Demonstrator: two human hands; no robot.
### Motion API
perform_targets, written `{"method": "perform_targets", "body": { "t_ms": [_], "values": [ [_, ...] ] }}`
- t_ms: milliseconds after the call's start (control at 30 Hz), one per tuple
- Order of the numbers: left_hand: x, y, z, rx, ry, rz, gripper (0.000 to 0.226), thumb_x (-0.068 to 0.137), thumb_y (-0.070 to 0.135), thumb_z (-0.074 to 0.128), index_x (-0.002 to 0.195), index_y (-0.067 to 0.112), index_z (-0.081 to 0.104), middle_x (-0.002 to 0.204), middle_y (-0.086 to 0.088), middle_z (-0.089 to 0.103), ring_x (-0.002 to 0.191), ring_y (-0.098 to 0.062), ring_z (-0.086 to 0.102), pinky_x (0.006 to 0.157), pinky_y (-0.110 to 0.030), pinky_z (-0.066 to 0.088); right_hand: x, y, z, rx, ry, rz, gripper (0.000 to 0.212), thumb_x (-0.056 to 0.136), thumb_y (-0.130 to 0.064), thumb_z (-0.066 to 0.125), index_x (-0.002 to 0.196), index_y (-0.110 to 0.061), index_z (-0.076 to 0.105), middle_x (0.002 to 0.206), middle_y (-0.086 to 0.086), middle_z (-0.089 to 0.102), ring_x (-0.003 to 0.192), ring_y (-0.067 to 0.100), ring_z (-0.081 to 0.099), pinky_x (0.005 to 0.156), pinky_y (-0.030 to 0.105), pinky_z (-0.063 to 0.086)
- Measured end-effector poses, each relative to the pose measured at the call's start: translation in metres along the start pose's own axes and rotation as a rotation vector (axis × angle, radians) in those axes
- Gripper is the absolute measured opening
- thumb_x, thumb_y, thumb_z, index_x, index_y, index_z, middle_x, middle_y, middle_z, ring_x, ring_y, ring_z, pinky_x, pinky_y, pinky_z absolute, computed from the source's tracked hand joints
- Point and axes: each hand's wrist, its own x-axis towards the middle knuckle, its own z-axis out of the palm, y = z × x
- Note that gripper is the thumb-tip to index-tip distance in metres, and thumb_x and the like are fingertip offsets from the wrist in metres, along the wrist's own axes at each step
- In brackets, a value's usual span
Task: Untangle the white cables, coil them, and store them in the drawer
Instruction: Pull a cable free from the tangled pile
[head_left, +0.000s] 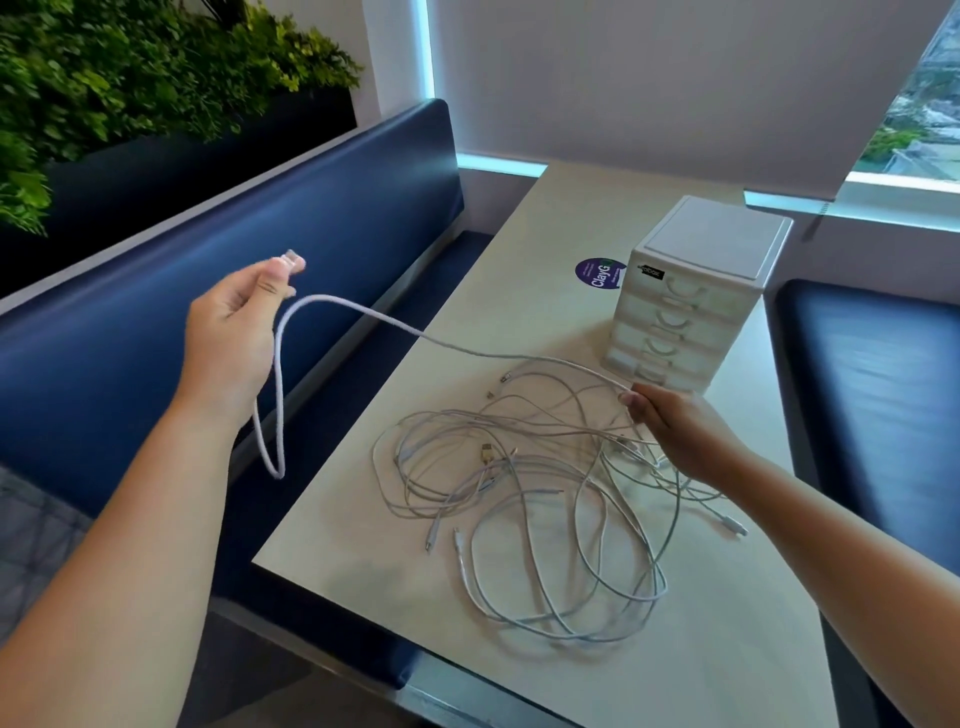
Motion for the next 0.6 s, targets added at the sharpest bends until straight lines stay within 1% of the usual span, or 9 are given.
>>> {"method": "perform_targets", "body": {
  "t_ms": [67,133,200,267,333,400,467,533,600],
  "values": [
    [0.003,0.0,-0.004,-0.02,0.093,-0.01,0.019,0.097,0.044,0.054,0.098,0.032,0.069,0.089,0.02,0.064,0.083,-0.01,0.066,0.083,-0.038,0.05,-0.002,0.007,-0.002,0.023,-0.015,0.045,0.039,0.096,-0.05,0.032,0.068,-0.025,0.046,0.062,-0.002,0.056,0.063,0.021,0.052,0.063,0.034,0.042],
    [0.004,0.004,-0.008,-0.066,0.156,-0.026,0.024,0.09,0.056,0.058,0.079,0.035,0.061,0.073,0.015,0.05,0.058,-0.008,0.045,0.058,-0.031,0.039,-0.005,0.01,-0.002,0.021,-0.047,0.078,0.037,0.097,-0.043,0.037,0.07,-0.021,0.05,0.062,-0.005,0.055,0.065,0.023,0.053,0.064,0.035,0.043],
    [0.001,0.008,-0.002,-0.062,0.099,-0.054,0.034,0.084,0.061,0.061,0.073,0.031,0.052,0.066,0.009,0.04,0.056,-0.008,0.032,0.055,-0.028,0.03,-0.005,0.007,-0.002,0.014,-0.074,0.07,0.036,0.098,-0.04,0.039,0.072,-0.017,0.052,0.06,-0.009,0.052,0.063,0.02,0.051,0.062,0.03,0.042],
    [-0.007,0.015,0.015,0.021,-0.042,-0.042,0.037,0.083,0.055,0.065,0.072,0.023,0.051,0.064,0.007,0.038,0.056,-0.011,0.032,0.059,-0.032,0.031,-0.002,-0.004,-0.003,0.004,-0.093,0.025,0.035,0.098,-0.041,0.039,0.072,-0.02,0.05,0.058,-0.009,0.049,0.061,0.016,0.048,0.06,0.022,0.039],
    [-0.021,0.02,0.04,0.125,-0.21,0.007,0.037,0.086,0.046,0.069,0.073,0.016,0.053,0.062,0.006,0.041,0.055,-0.01,0.034,0.057,-0.031,0.031,0.003,-0.022,-0.005,0.016,-0.087,-0.045,0.036,0.098,-0.047,0.037,0.071,-0.024,0.047,0.059,-0.008,0.049,0.06,0.012,0.047,0.059,0.026,0.038],
    [-0.036,0.024,0.067,0.176,-0.377,0.034,0.024,0.086,0.042,0.07,0.077,0.022,0.061,0.069,0.009,0.055,0.059,-0.004,0.046,0.058,-0.024,0.038,0.008,-0.041,-0.009,0.036,-0.058,-0.116,0.037,0.094,-0.053,0.032,0.071,-0.027,0.046,0.061,-0.006,0.052,0.061,0.015,0.049,0.059,0.031,0.039],
    [-0.05,0.024,0.09,0.139,-0.556,0.001,0.016,0.083,0.046,0.071,0.088,0.031,0.068,0.086,0.016,0.067,0.078,0.007,0.058,0.072,-0.014,0.045,0.011,-0.058,-0.012,0.067,-0.028,-0.172,0.035,0.094,-0.051,0.032,0.071,-0.027,0.046,0.061,-0.004,0.053,0.06,0.016,0.049,0.06,0.033,0.04],
    [-0.06,0.019,0.107,0.118,-0.705,-0.056,0.029,0.079,0.052,0.071,0.1,0.031,0.071,0.099,0.017,0.07,0.096,0.006,0.062,0.089,-0.019,0.047,0.014,-0.07,-0.014,0.076,0.008,-0.218,0.034,0.095,-0.047,0.035,0.073,-0.025,0.049,0.059,-0.004,0.053,0.058,0.015,0.048,0.059,0.031,0.039],
    [-0.067,0.016,0.119,0.177,-0.782,-0.063,0.024,0.085,0.048,0.069,0.095,0.027,0.073,0.09,0.013,0.072,0.089,-0.003,0.064,0.085,-0.025,0.047,0.016,-0.076,-0.016,0.065,0.035,-0.236,0.035,0.097,-0.044,0.038,0.075,-0.021,0.052,0.057,-0.004,0.052,0.057,0.016,0.048,0.057,0.03,0.036]
  ]
}}
